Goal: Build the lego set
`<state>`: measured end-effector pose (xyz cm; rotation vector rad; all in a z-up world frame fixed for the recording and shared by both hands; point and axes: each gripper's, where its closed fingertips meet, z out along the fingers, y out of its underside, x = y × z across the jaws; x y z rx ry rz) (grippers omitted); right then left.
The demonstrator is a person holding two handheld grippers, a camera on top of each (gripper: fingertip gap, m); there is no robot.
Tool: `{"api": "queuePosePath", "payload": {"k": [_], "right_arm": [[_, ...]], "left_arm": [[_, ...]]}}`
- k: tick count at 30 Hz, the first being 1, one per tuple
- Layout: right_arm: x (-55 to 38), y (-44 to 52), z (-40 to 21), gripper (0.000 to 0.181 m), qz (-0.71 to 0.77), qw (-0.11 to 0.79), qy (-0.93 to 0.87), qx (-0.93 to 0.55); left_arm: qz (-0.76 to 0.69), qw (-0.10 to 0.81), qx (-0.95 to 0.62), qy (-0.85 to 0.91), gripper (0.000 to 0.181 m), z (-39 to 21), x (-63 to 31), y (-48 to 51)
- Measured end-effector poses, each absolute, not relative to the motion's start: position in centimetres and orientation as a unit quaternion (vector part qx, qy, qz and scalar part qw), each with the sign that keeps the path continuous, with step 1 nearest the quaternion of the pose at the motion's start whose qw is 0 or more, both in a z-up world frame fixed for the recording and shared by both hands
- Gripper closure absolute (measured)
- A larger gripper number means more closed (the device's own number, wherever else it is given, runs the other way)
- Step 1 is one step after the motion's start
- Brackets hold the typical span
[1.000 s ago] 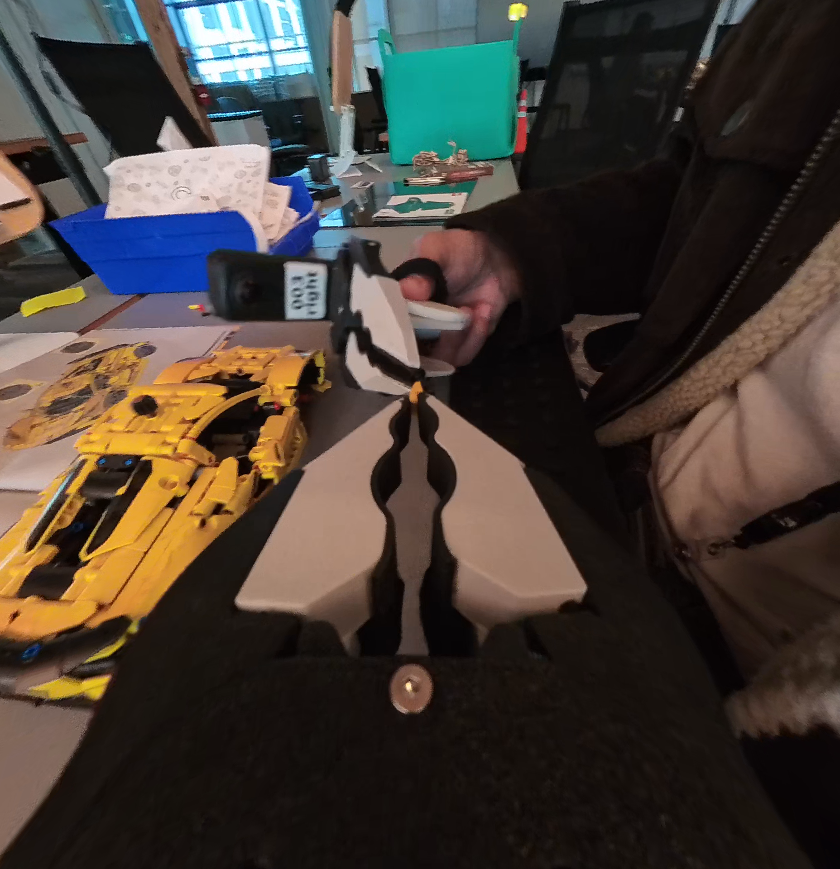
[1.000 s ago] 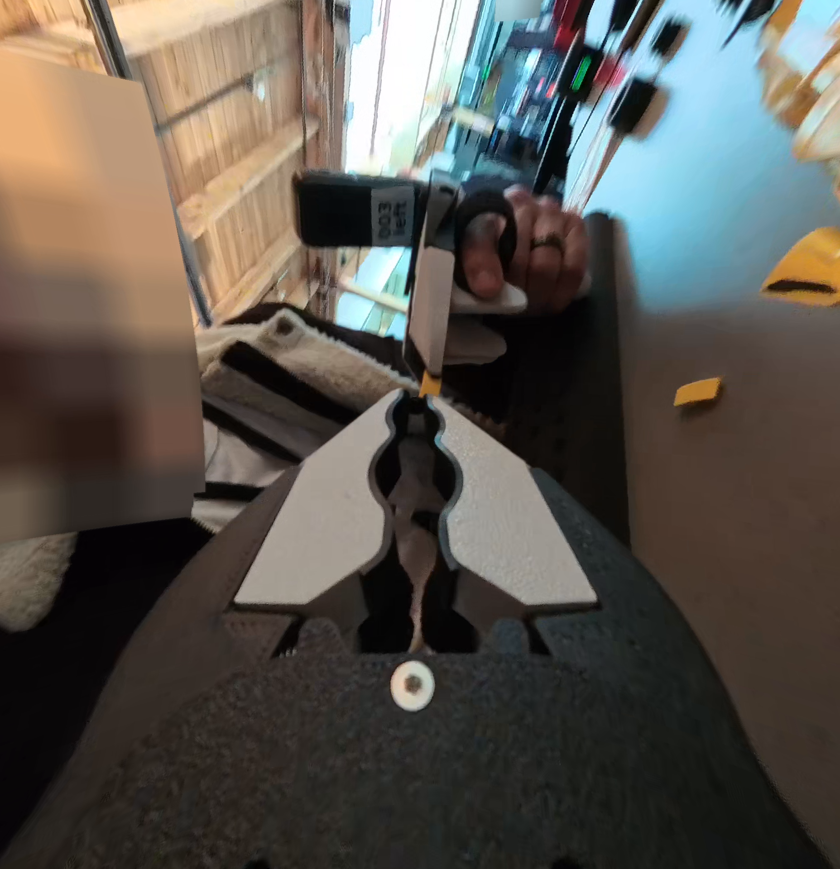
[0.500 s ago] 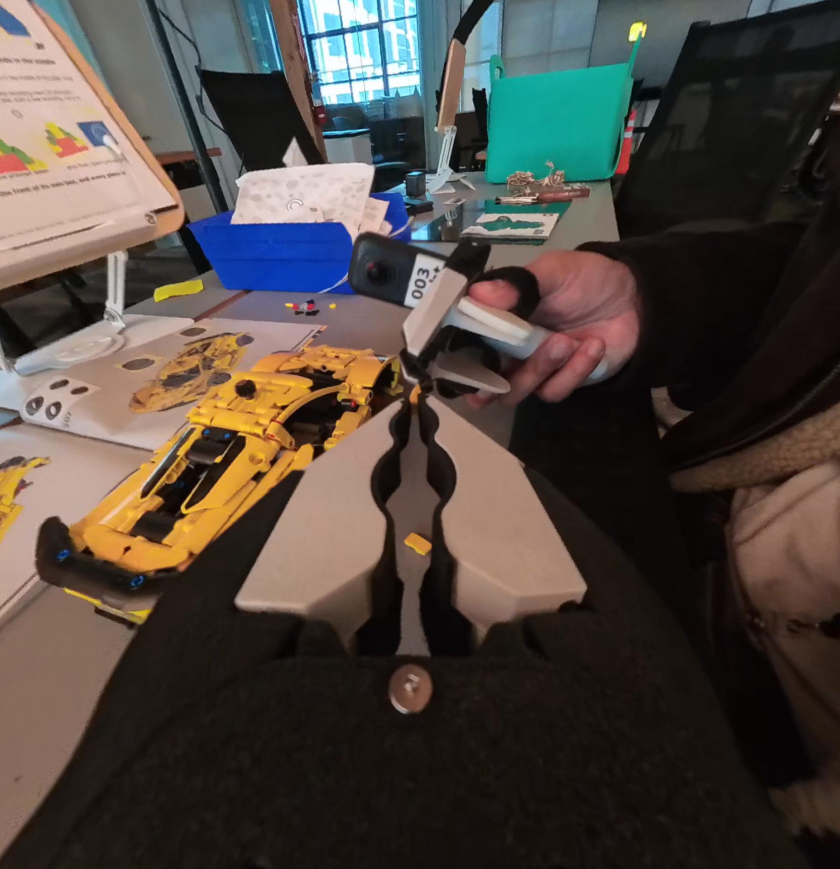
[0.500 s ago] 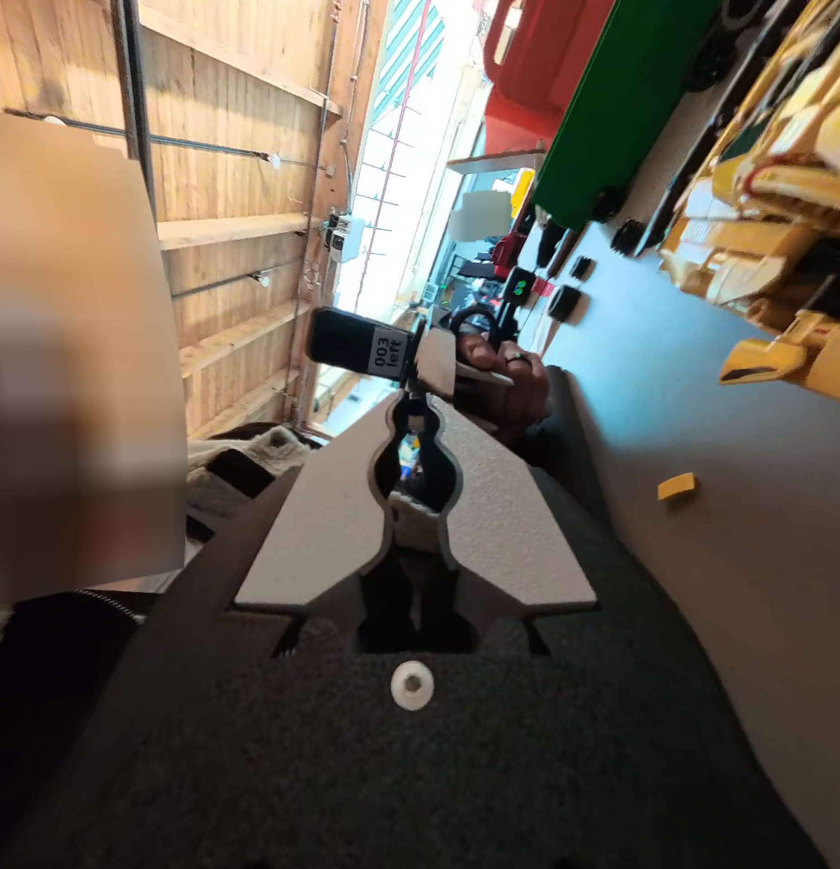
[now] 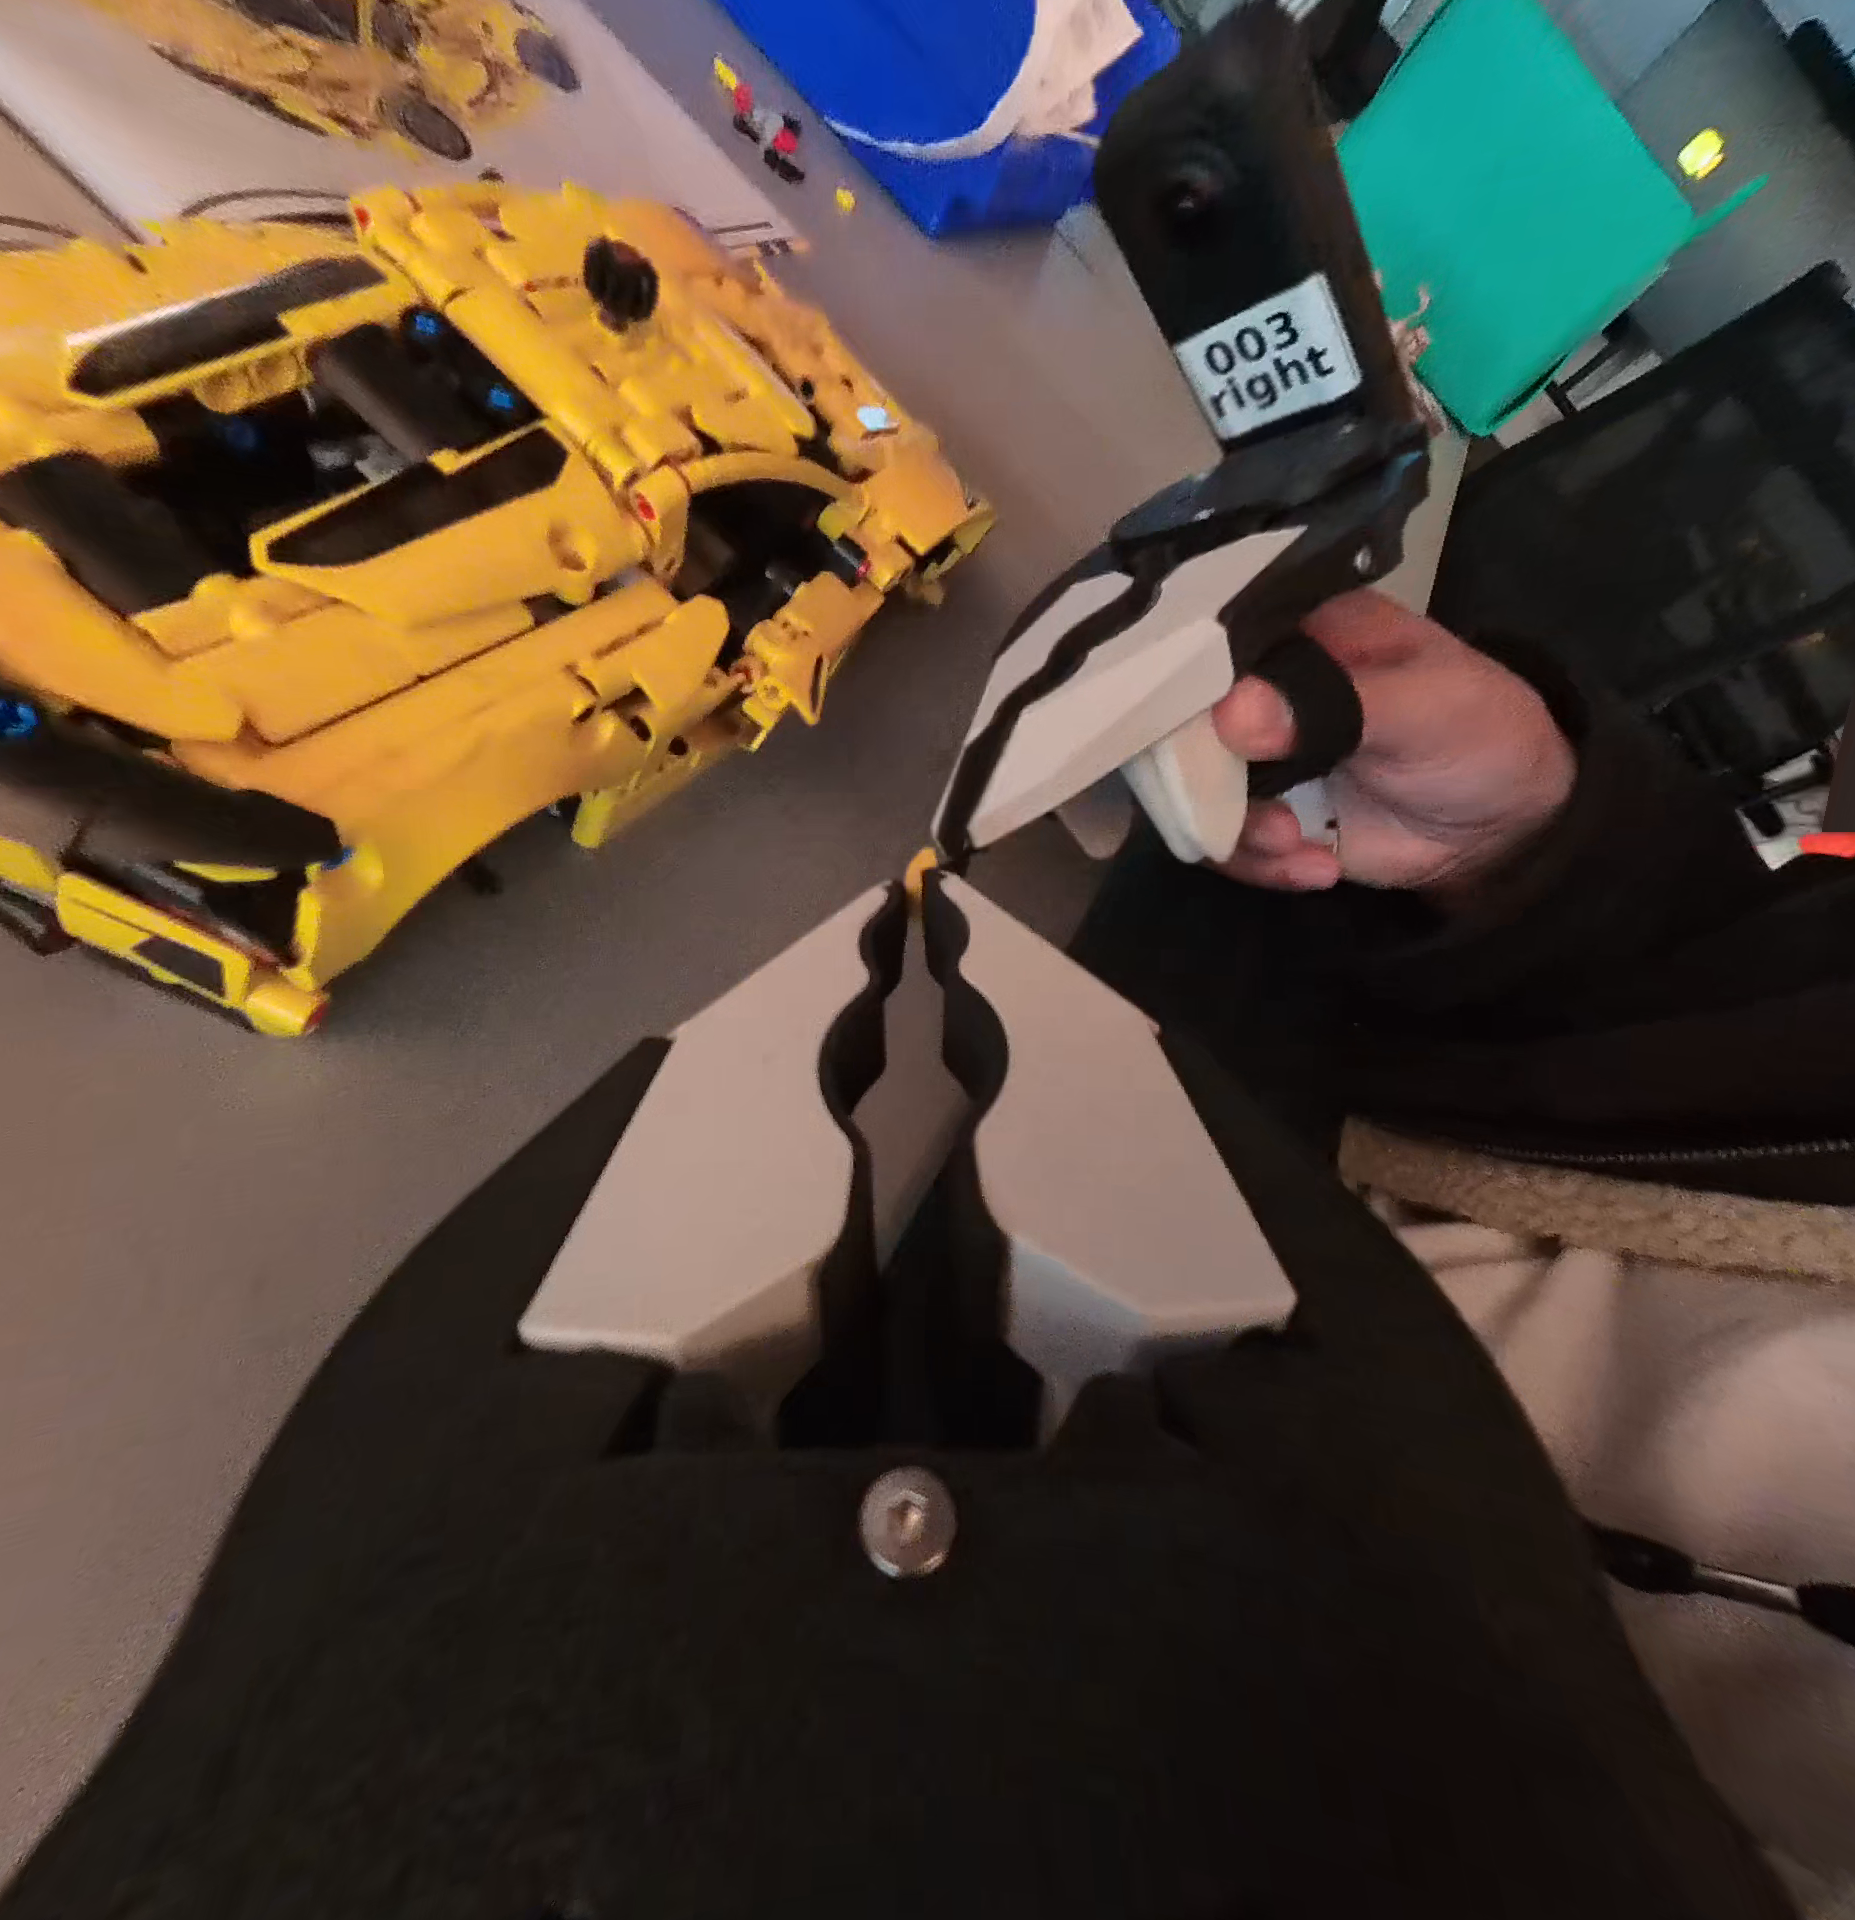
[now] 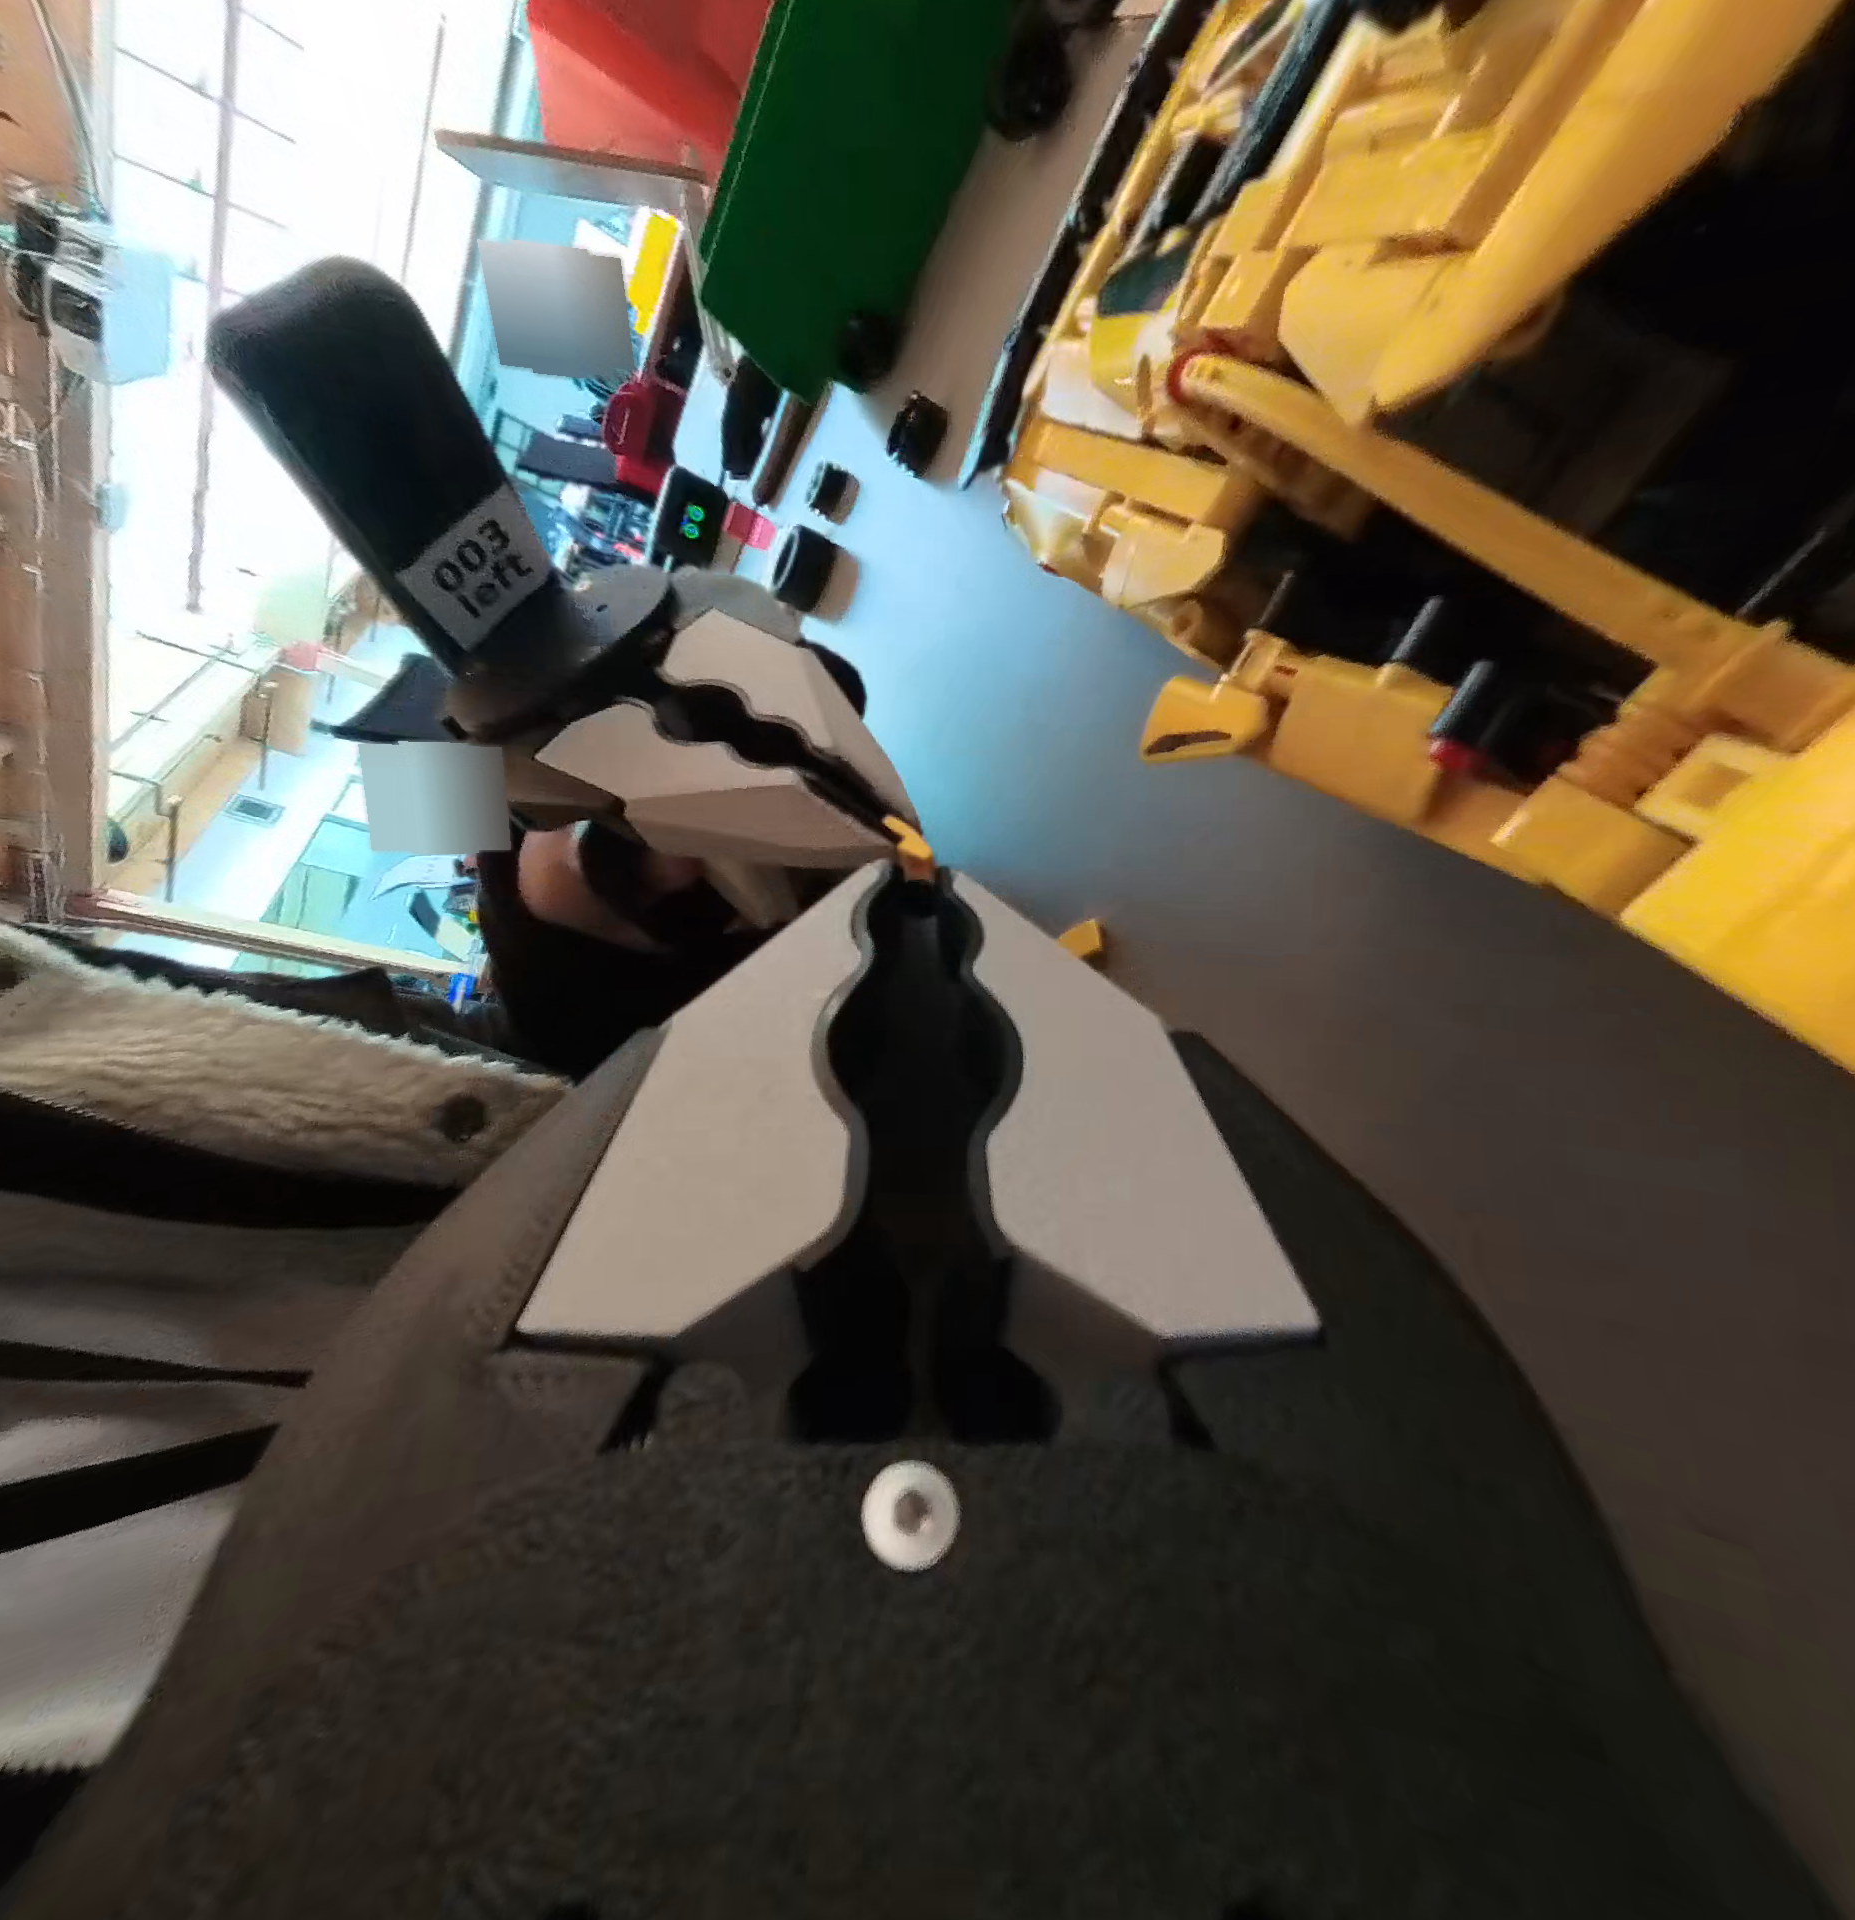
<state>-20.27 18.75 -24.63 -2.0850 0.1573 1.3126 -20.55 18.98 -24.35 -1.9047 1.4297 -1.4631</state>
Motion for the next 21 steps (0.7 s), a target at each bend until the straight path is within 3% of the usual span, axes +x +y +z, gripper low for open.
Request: {"api": "queuePosePath", "payload": {"k": [5,11,21], "right_arm": [[-20.2,19.0,-24.0,0.176,0.530,0.334,0.075,-0.776],[-20.3,19.1,-23.9,0.176,0.529,0.336,0.071,-0.776],[-20.1,19.4,-23.7,0.181,0.509,0.358,0.067,-0.780]], "left_arm": [[-0.476,0.235,-0.638,0.557,0.179,-23.9,-20.4,19.1],[-0.457,0.244,-0.640,0.568,0.179,-24.3,-20.3,18.7],[-0.540,0.175,-0.650,0.506,0.179,-23.2,-19.7,17.1]]}}
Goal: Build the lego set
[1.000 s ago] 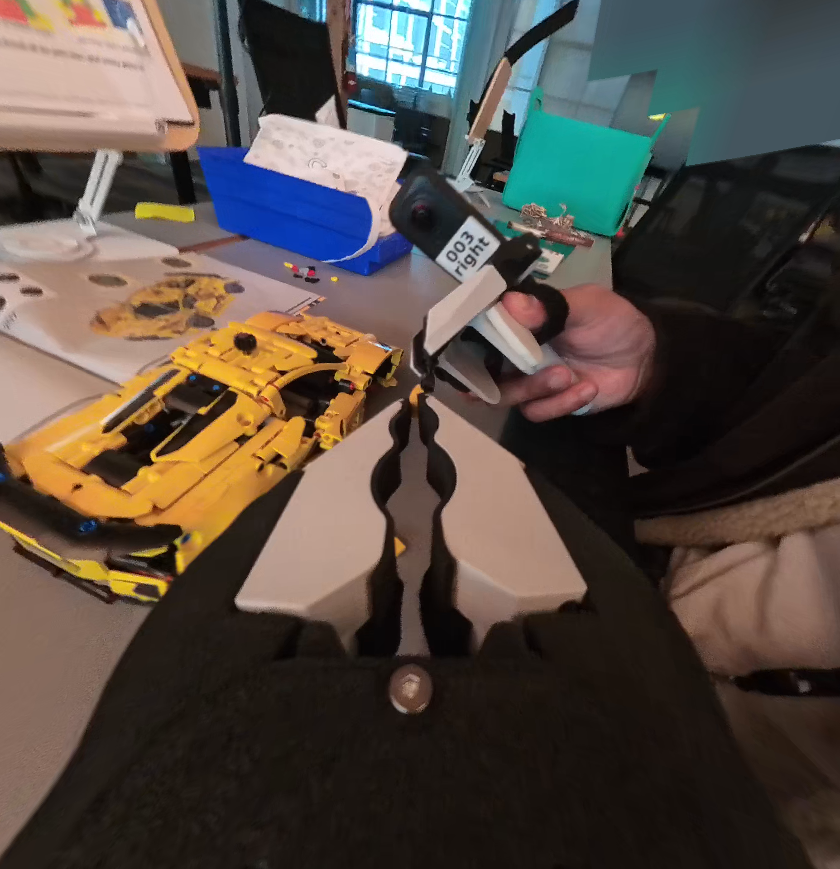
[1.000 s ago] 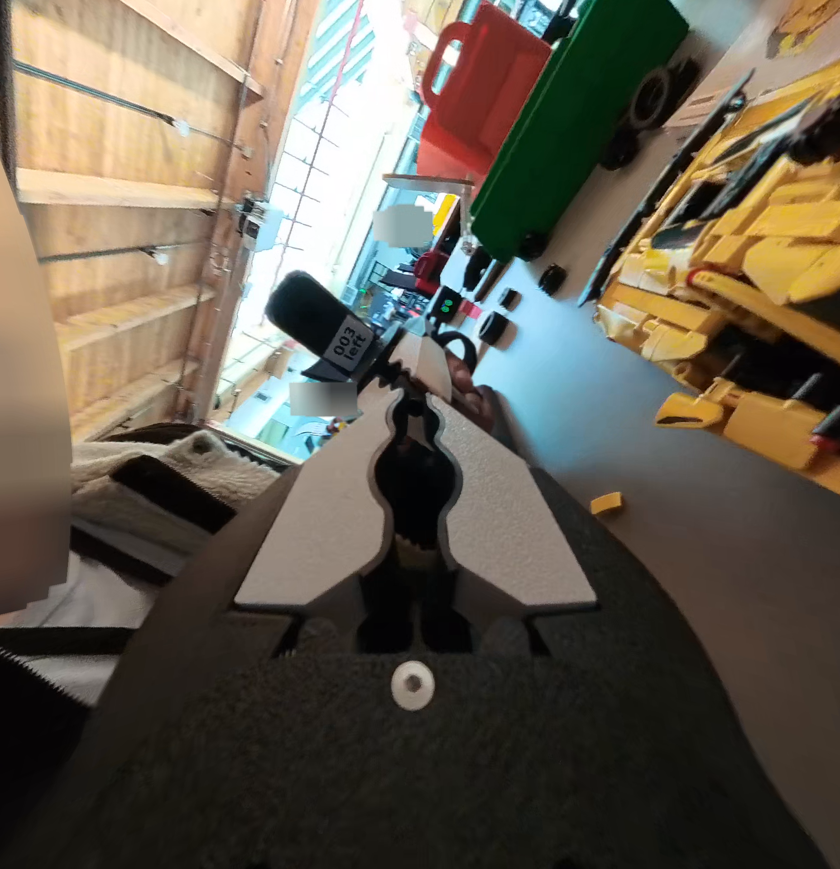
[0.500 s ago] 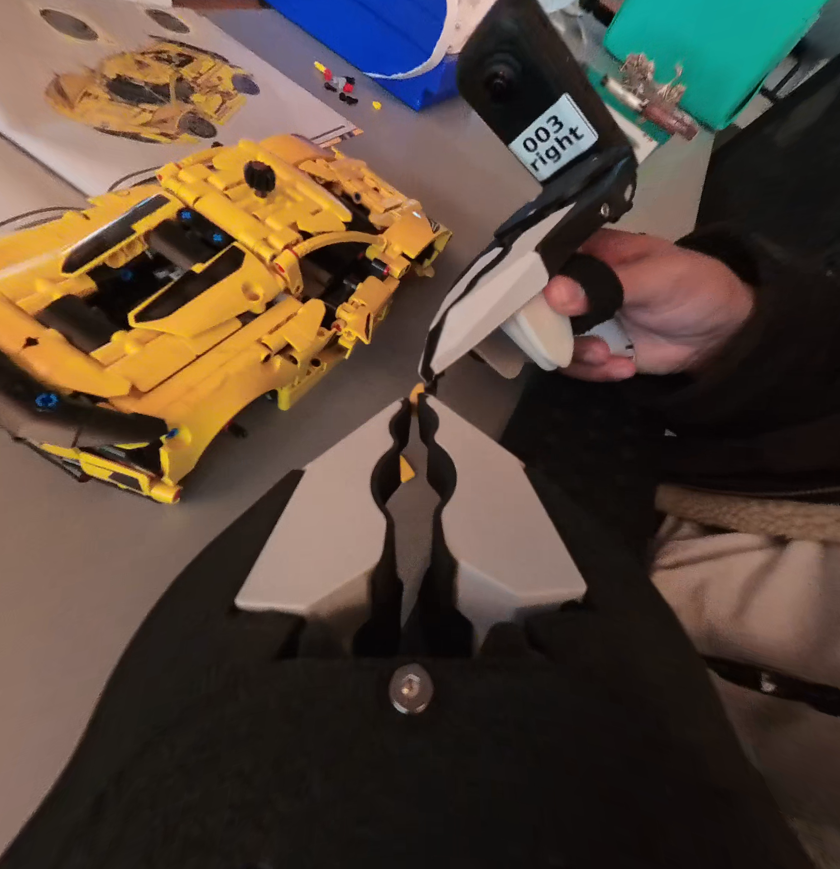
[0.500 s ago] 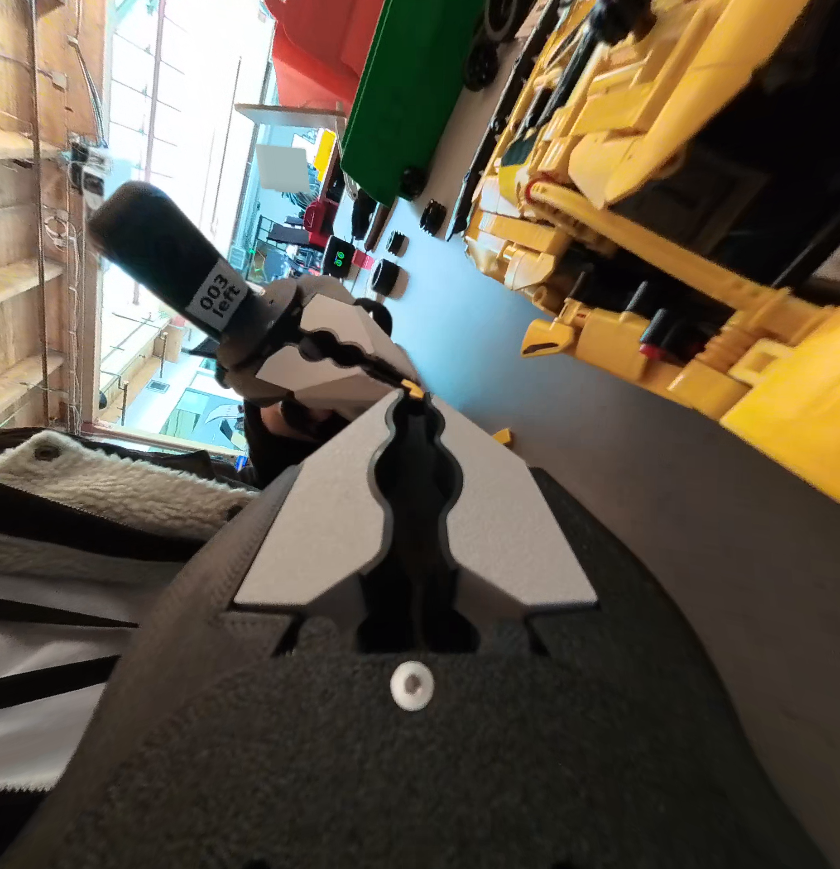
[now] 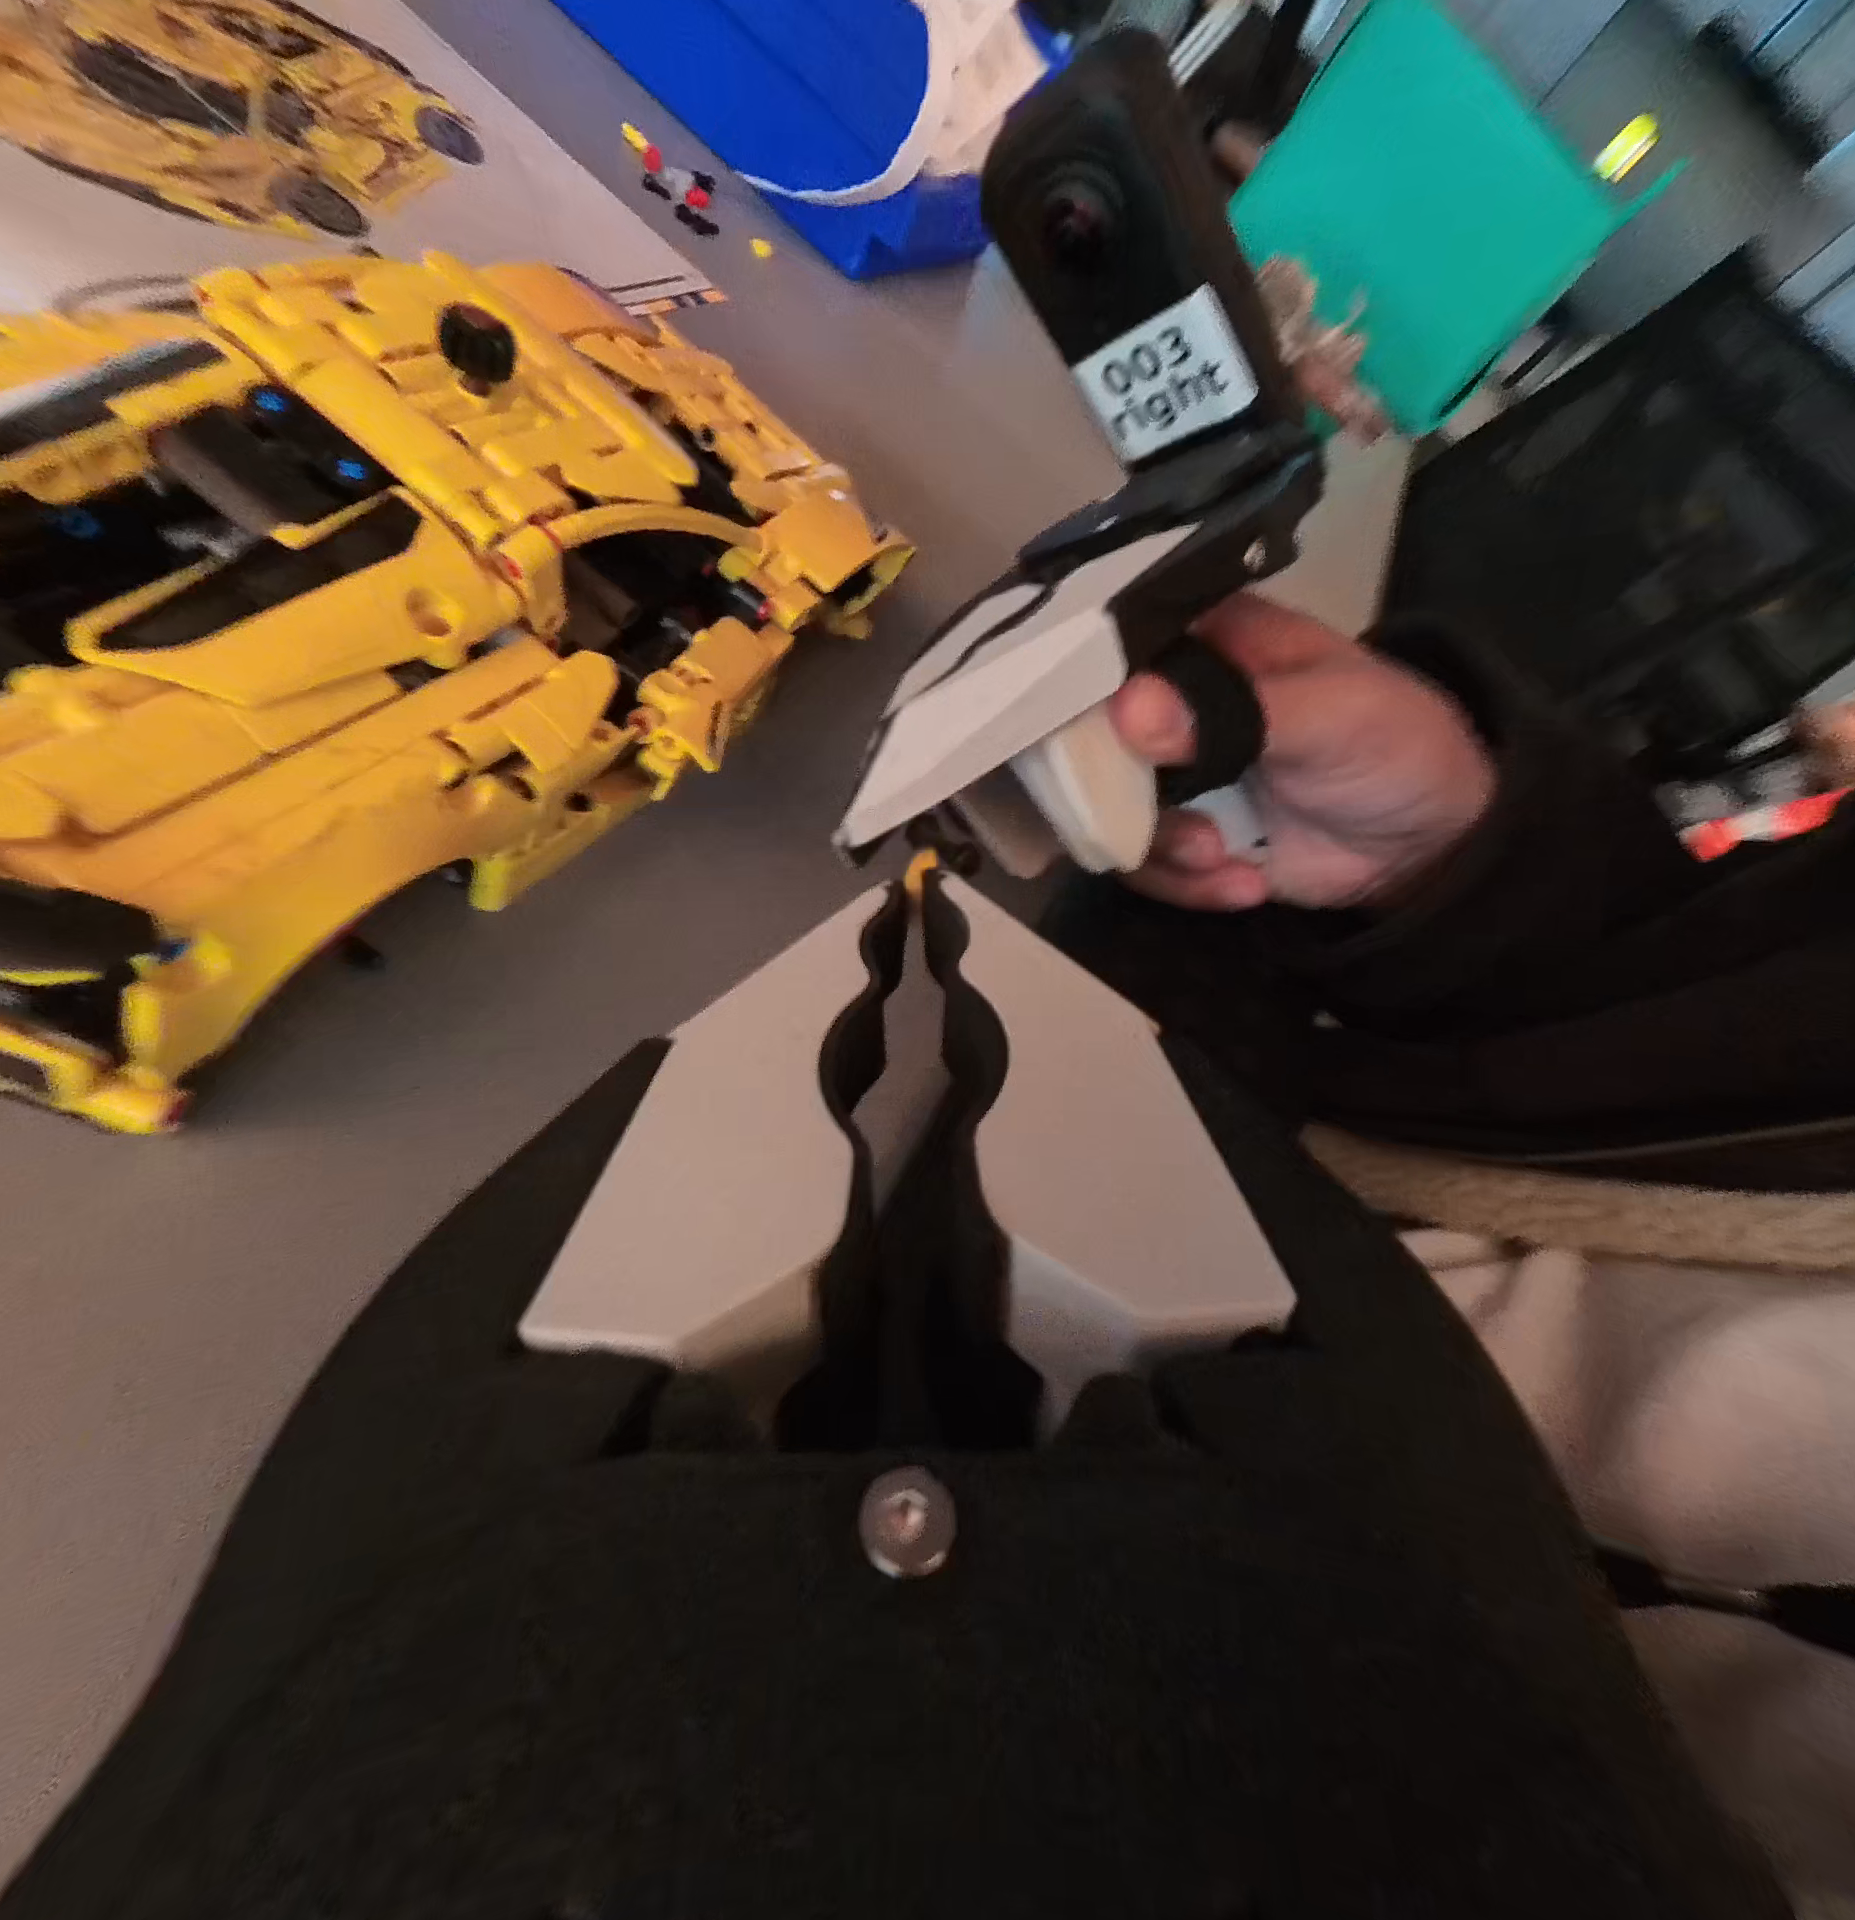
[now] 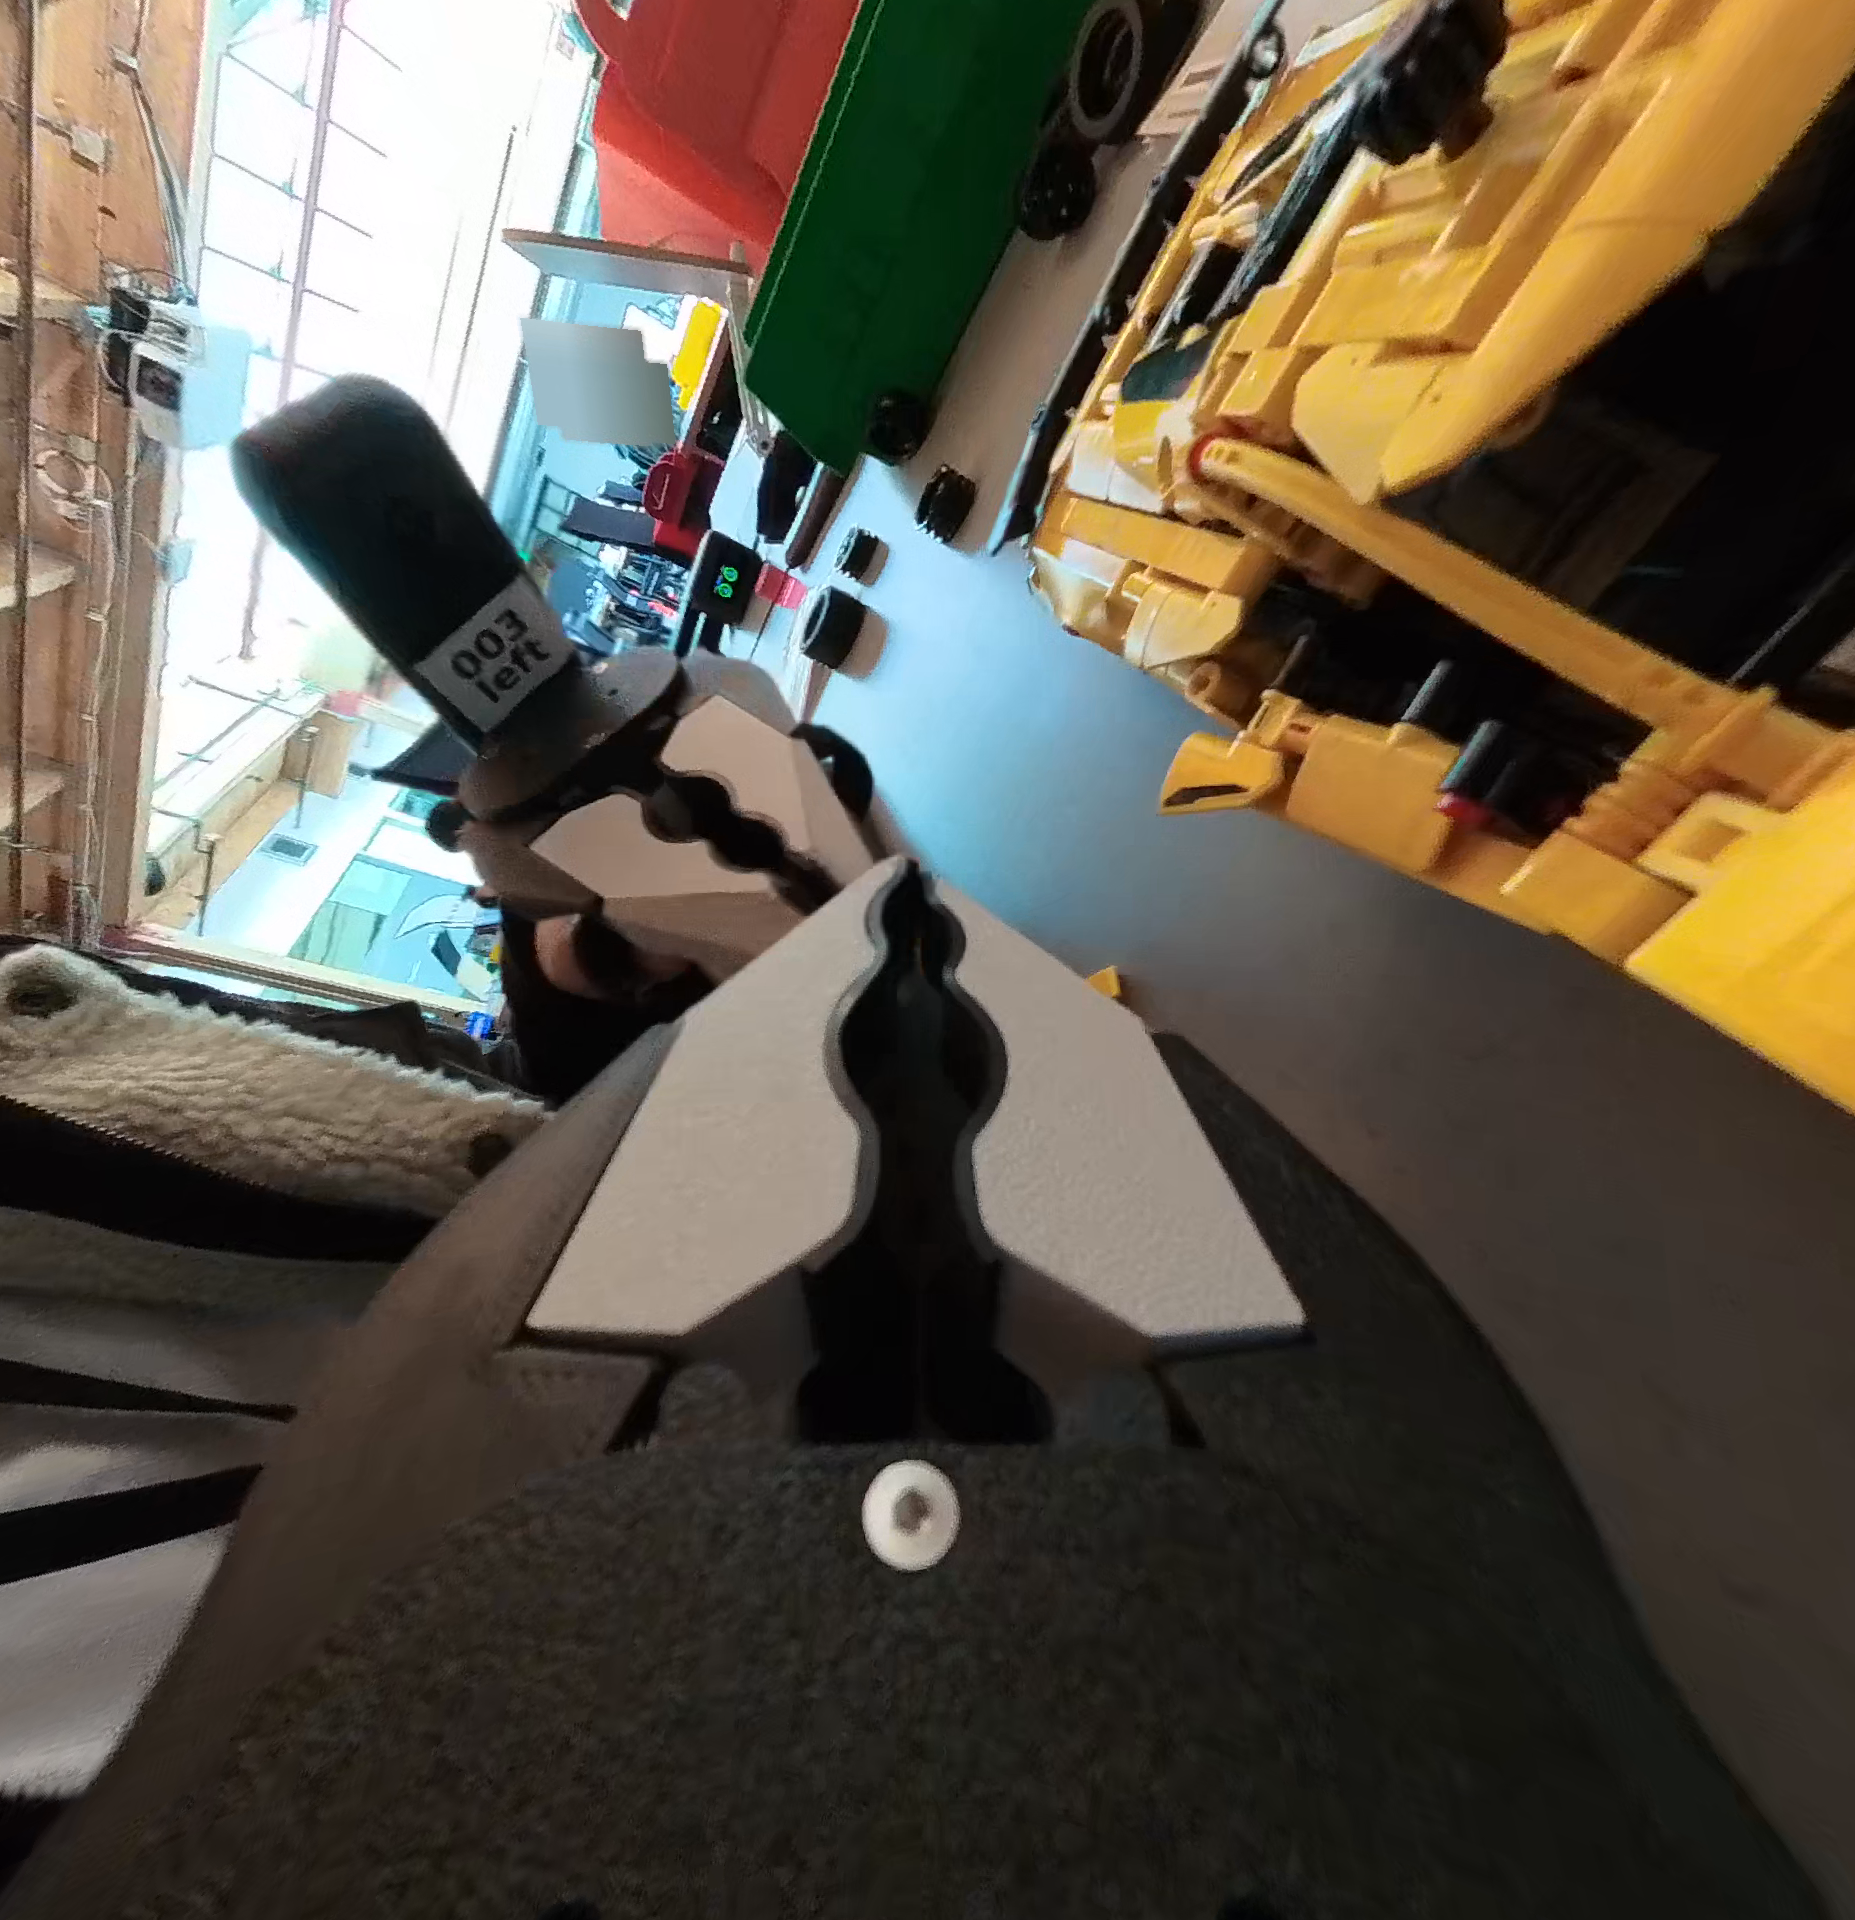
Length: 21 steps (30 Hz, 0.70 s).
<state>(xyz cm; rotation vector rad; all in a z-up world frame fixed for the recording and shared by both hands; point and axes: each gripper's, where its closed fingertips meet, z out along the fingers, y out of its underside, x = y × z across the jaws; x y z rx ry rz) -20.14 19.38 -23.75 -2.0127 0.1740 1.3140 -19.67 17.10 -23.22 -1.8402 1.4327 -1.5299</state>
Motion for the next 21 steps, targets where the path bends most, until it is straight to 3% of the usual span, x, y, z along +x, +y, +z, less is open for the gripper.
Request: {"api": "queuePosePath", "payload": {"k": [5,9,13,15,21], "right_arm": [[-19.9,19.6,-23.1,0.181,0.505,0.377,0.069,-0.774],[-16.8,18.7,-22.1,0.181,0.461,0.407,0.033,-0.788],[-12.3,15.5,-24.6,0.165,0.288,0.405,-0.108,-0.861],[-12.0,13.4,-26.5,0.152,0.236,0.377,-0.192,-0.875],[-15.4,13.4,-27.6,0.156,0.175,0.397,-0.318,-0.843]], "left_arm": [[-0.575,0.124,-0.681,0.436,0.178,-23.5,-19.6,17.0],[-0.541,0.142,-0.697,0.448,0.178,-24.3,-21.0,18.3],[-0.462,0.146,-0.719,0.499,0.179,-26.5,-22.6,19.6],[-0.422,0.103,-0.728,0.530,0.179,-28.3,-23.6,19.8],[-0.453,-0.016,-0.728,0.515,0.178,-29.1,-23.7,19.0]]}}
